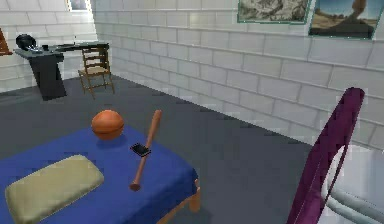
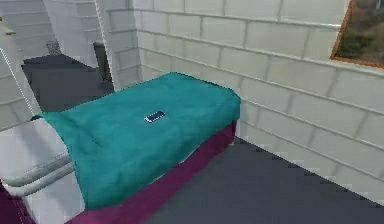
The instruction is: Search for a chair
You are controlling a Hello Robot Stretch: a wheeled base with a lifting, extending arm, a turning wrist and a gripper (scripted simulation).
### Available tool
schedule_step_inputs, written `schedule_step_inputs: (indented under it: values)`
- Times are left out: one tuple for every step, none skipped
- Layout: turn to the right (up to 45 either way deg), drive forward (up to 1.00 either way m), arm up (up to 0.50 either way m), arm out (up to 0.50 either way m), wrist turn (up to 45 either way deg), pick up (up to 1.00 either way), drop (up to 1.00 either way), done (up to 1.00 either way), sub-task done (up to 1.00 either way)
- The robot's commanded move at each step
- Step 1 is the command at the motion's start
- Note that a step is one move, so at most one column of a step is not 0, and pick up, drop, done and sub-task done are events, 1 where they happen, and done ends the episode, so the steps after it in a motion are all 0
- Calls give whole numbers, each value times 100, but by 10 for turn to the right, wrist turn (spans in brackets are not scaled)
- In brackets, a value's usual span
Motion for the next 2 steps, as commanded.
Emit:
schedule_step_inputs:
  values:
    - [0, 80, 0, 0, 0, 0, 0, 0, 0]
    - [330, 0, 0, 0, 0, 0, 0, 0, 0]
